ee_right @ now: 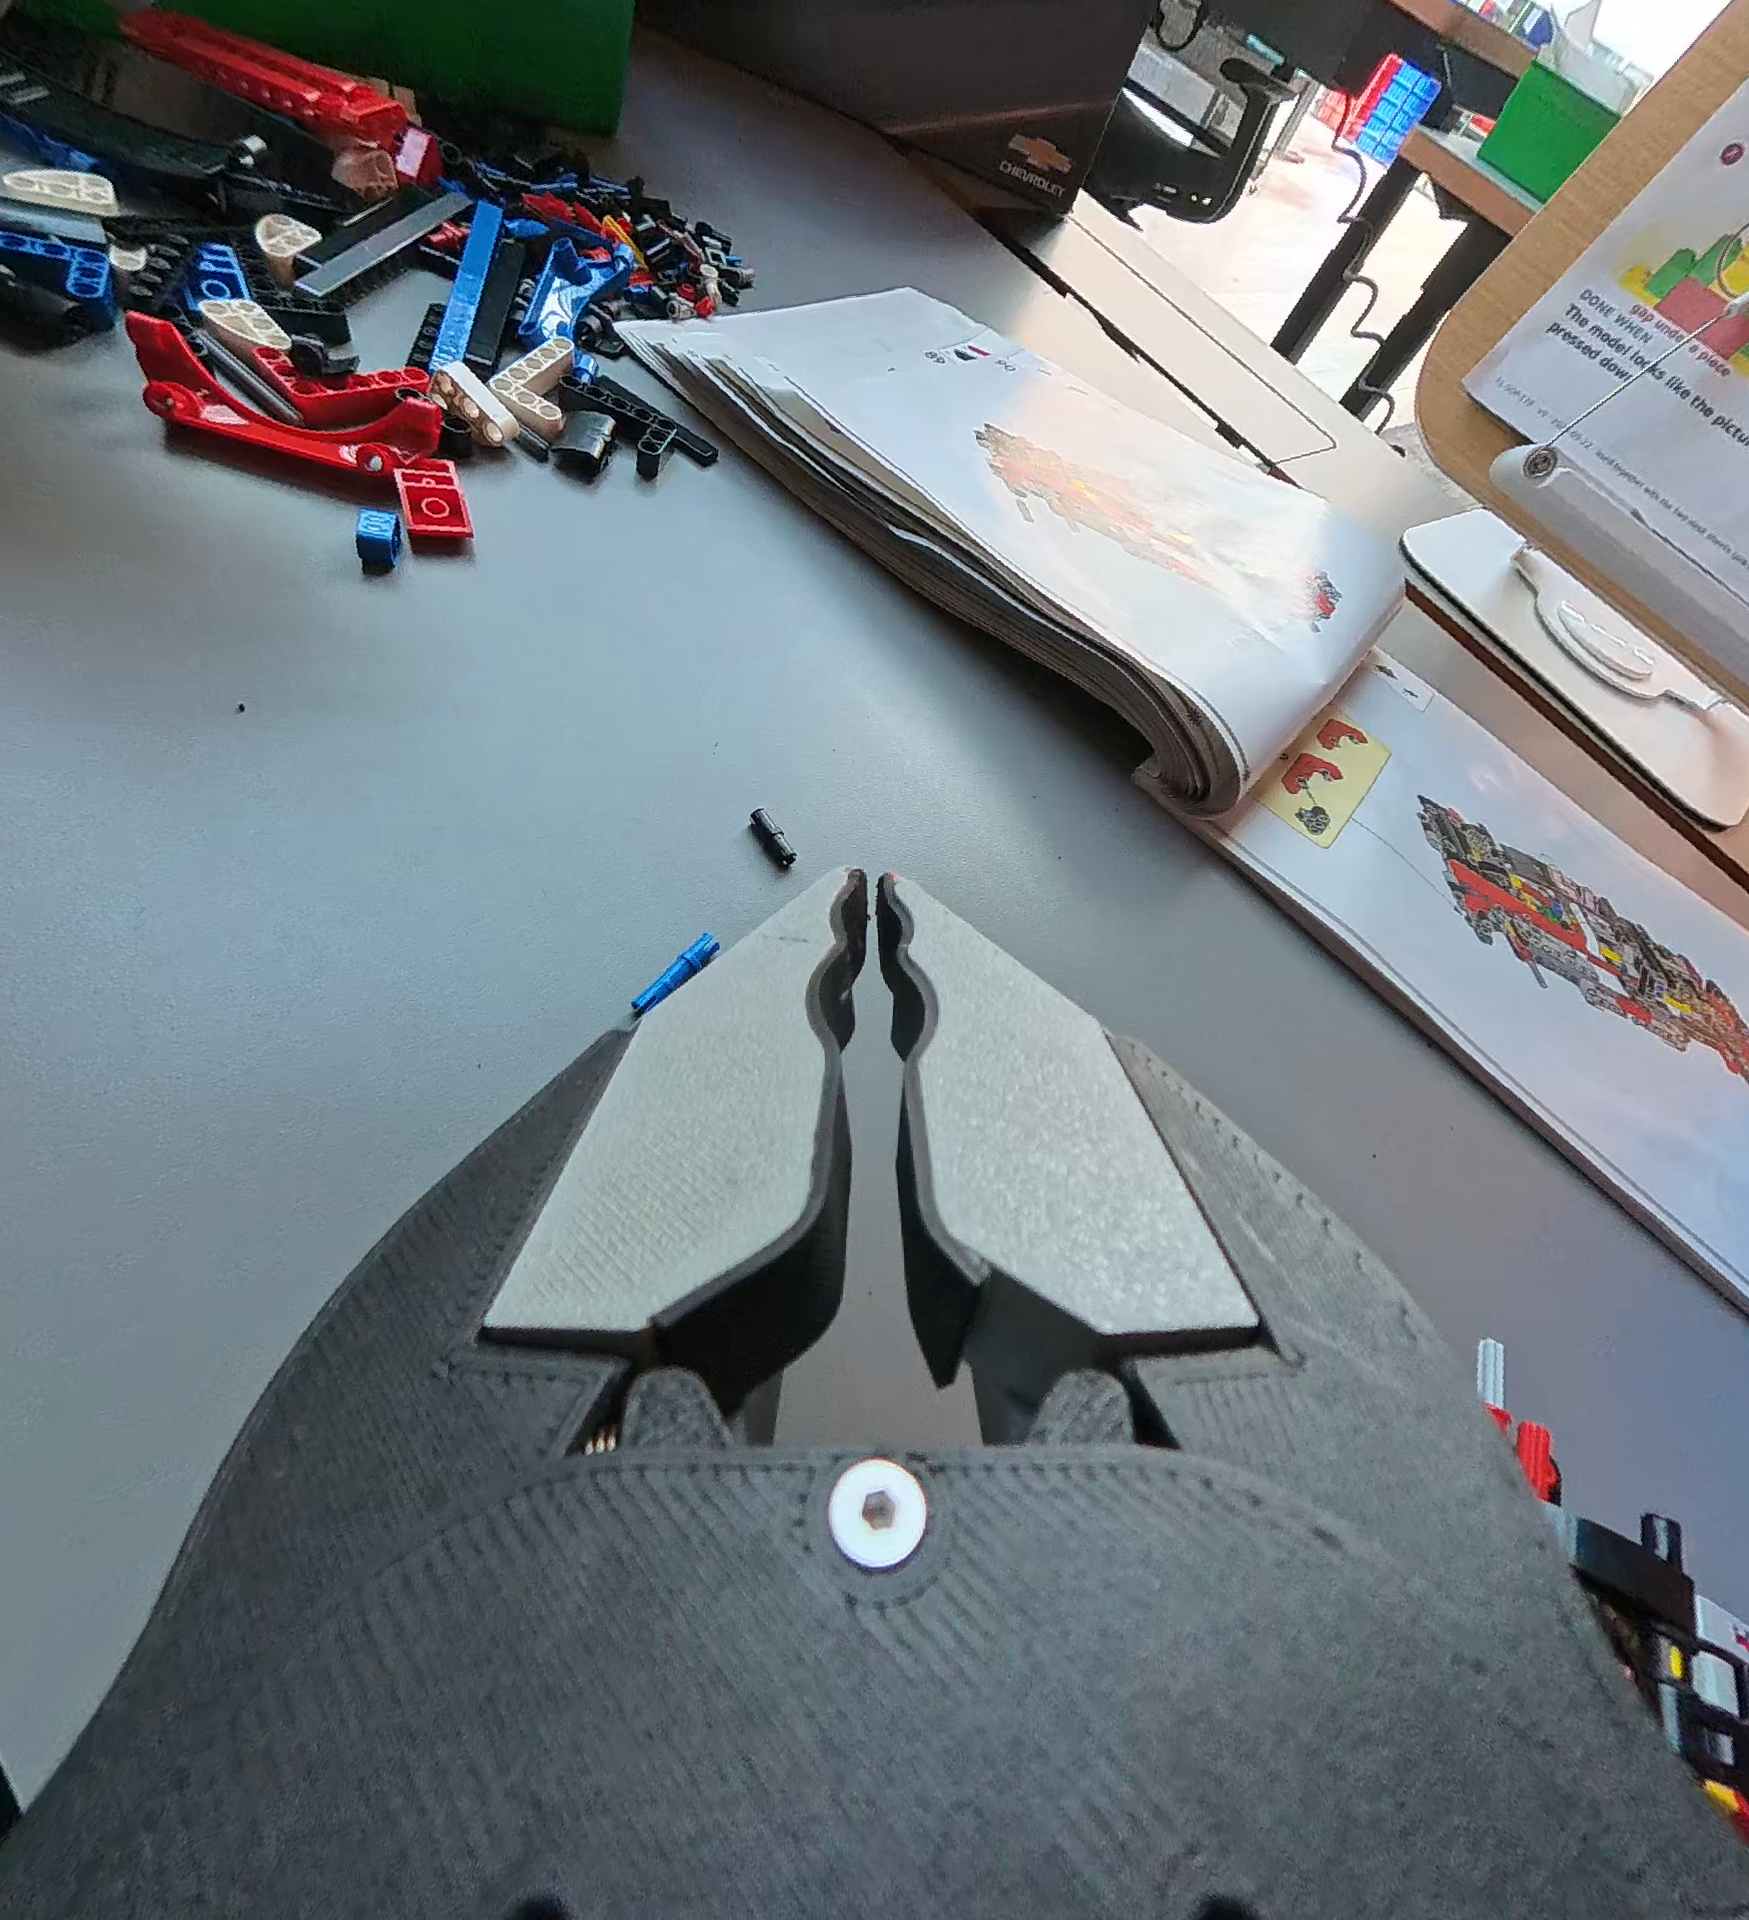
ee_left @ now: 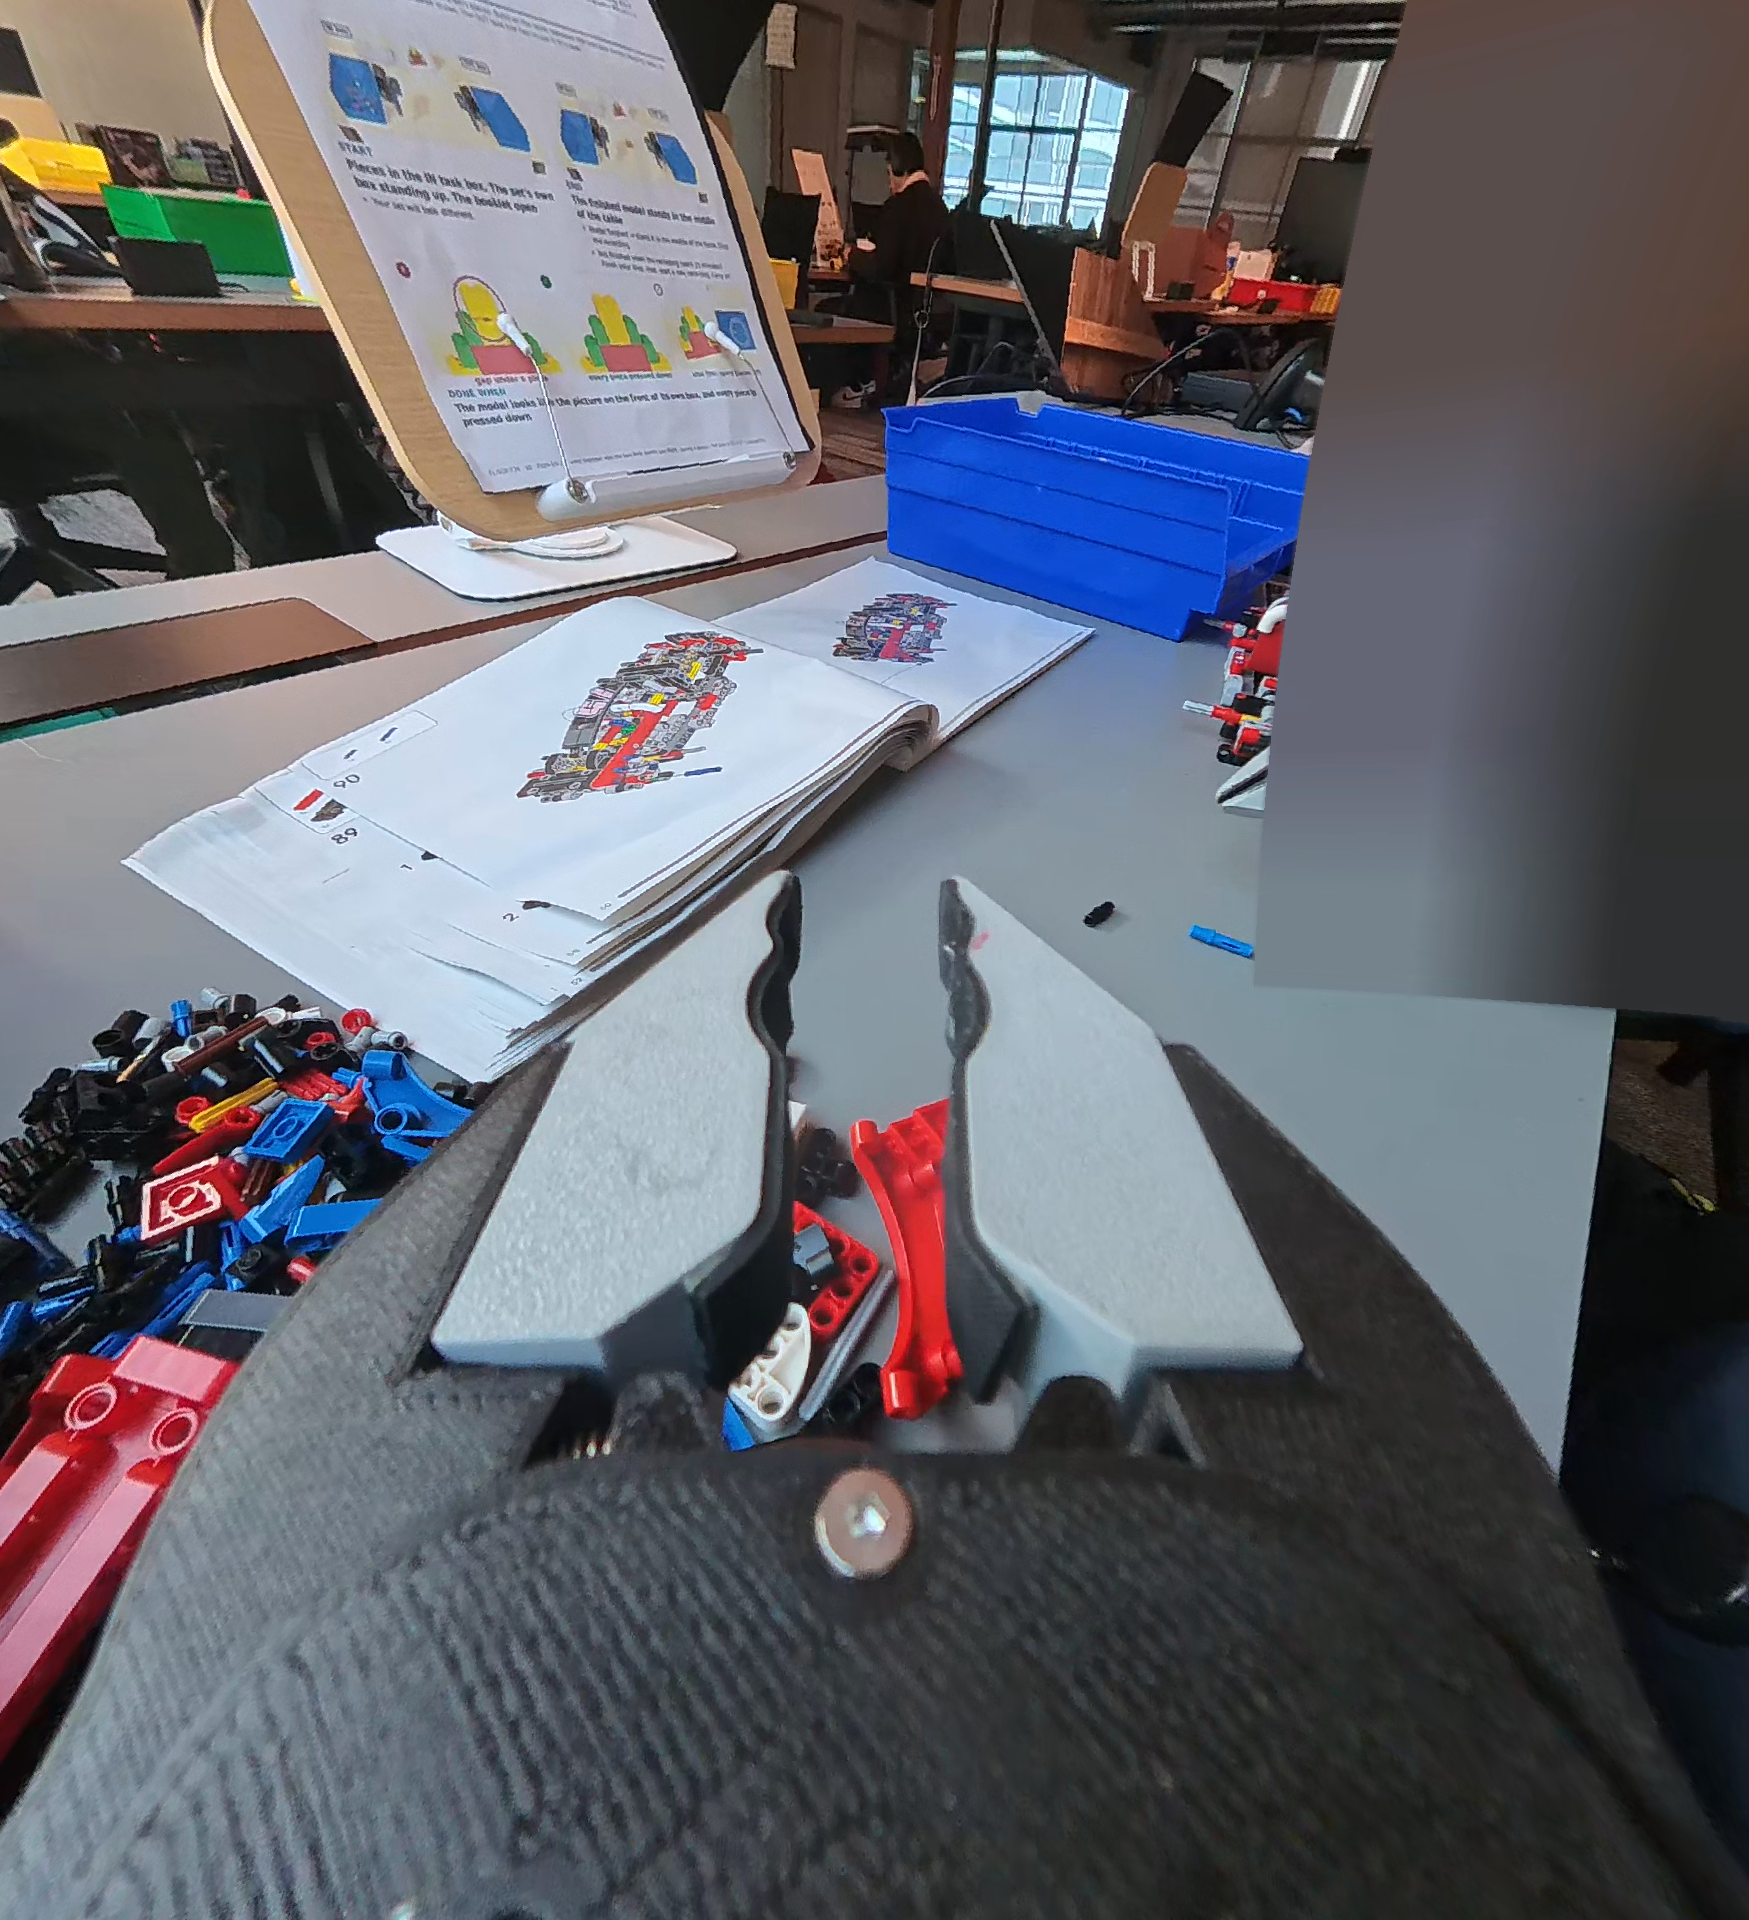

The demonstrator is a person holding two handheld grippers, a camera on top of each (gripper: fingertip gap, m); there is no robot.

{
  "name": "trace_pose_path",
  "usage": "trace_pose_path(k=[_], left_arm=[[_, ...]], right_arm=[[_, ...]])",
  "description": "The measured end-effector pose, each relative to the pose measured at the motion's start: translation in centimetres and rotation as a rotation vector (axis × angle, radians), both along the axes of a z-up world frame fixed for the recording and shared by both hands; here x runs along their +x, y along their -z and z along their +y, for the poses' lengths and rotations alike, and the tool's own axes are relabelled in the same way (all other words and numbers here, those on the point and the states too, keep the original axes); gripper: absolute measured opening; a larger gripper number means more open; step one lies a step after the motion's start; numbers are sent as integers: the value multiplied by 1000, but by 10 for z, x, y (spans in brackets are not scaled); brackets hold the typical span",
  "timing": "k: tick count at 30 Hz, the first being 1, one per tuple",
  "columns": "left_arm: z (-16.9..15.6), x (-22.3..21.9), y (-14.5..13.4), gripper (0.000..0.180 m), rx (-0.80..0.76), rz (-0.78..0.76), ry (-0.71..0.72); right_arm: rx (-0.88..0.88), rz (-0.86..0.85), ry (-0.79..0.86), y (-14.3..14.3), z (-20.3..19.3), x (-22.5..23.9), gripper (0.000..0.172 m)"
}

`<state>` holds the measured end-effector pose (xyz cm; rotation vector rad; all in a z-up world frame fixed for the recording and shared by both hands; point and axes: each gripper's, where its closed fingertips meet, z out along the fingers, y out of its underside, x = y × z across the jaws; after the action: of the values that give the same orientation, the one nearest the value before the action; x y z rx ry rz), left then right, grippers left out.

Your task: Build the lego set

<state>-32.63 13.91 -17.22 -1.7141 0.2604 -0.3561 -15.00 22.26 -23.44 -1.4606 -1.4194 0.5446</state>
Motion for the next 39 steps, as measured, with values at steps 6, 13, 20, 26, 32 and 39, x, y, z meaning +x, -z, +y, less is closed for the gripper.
trace_pose_path(k=[6, 13, 20, 26, 32, 39], left_arm=[[-1, 10, -1, 24, 3, -6, 28], [-6, 35, 2, 24, 12, 32, 113], [-7, 38, 5, 25, 36, 73, 130], [-3, 30, 5, 24, 60, 69, 106], [-2, 24, -2, 20, 117, 101, 62], [0, 29, 0, 18, 119, 128, 77]], right_arm=[[0, -4, -3, 1, -1, 0, 0], [14, -19, -5, 2, -1, -1, 0], [25, -42, -15, 6, -3, -3, 0], [18, -42, -23, 6, -1, -4, 0], [-18, -45, -19, 8, 3, -4, 0], [-68, -12, -14, 5, 9, -5, 0]])
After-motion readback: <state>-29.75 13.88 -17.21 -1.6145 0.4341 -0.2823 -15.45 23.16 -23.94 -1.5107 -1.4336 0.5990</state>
